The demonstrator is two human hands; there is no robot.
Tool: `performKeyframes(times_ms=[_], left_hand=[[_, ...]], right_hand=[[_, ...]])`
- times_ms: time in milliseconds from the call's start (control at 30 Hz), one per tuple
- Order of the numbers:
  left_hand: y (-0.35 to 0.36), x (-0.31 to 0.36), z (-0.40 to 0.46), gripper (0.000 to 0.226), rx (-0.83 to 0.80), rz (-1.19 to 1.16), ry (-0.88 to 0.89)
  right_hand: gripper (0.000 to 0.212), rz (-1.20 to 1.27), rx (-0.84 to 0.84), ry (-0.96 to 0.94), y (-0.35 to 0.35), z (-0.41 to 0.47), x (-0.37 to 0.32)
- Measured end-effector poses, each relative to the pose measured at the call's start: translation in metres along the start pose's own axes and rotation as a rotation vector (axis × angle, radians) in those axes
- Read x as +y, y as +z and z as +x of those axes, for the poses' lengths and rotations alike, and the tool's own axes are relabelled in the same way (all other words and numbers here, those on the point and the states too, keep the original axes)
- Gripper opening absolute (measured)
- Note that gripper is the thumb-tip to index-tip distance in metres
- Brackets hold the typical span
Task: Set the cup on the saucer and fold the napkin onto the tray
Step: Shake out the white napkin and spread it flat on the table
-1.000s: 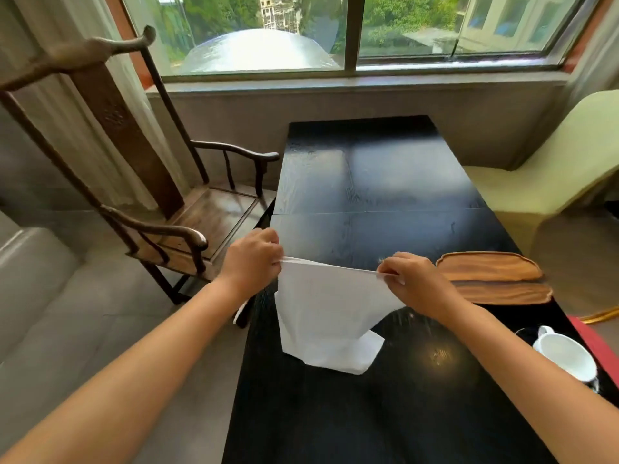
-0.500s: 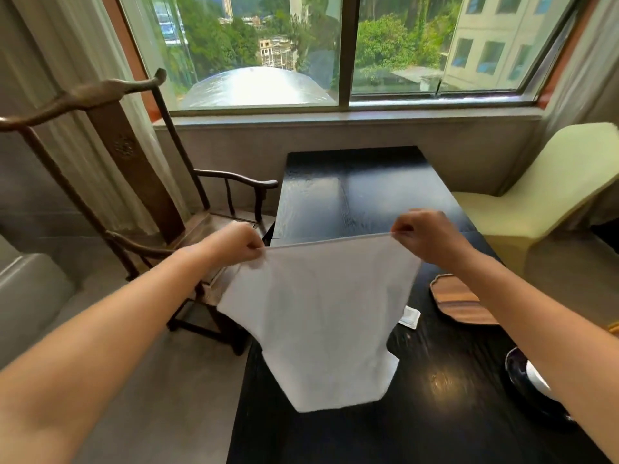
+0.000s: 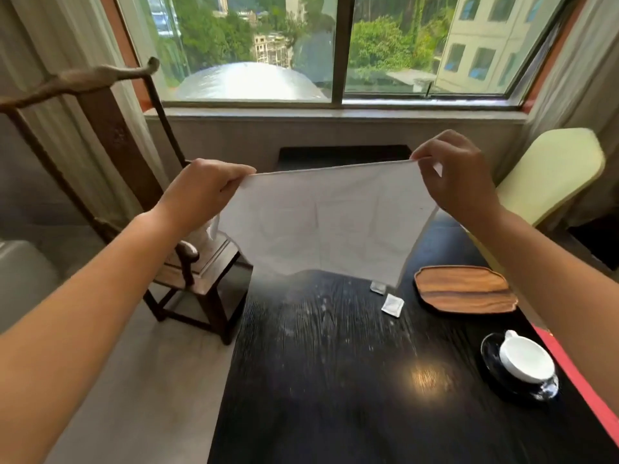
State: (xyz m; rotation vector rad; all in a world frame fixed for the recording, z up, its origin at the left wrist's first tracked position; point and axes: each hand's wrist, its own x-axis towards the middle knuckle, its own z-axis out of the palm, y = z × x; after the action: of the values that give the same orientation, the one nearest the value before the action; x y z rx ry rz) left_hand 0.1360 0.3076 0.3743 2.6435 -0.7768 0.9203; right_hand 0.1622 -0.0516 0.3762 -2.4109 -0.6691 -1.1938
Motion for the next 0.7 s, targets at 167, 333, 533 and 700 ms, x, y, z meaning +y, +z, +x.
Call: performKeyframes(times_ms=[167,333,533,700], left_hand=[[0.024,0.03,-0.084,0.037,-0.104,-0.032,-0.098],[0.064,0.085,-0.191,0.03,-0.218,-0.02,-0.093],[0.131,0.144,-0.315,0.013,-0.517,-0.089,-0.132],[0.17,0.177,-0.378,0.027,-0.689,-0.09,-0.211]], right_hand=[[0.013,0.095,-0.104,-0.014,-0.013,-0.083,-0.016],[0.011,0.12,-0.308,0.007,-0.027,-0.206,-0.026],[0.02,0.106,-0.634,0.038,-0.026,-0.355,-0.041],[0.019,0.11,-0.844,0.186,-0.006,-0.442,-0.055]])
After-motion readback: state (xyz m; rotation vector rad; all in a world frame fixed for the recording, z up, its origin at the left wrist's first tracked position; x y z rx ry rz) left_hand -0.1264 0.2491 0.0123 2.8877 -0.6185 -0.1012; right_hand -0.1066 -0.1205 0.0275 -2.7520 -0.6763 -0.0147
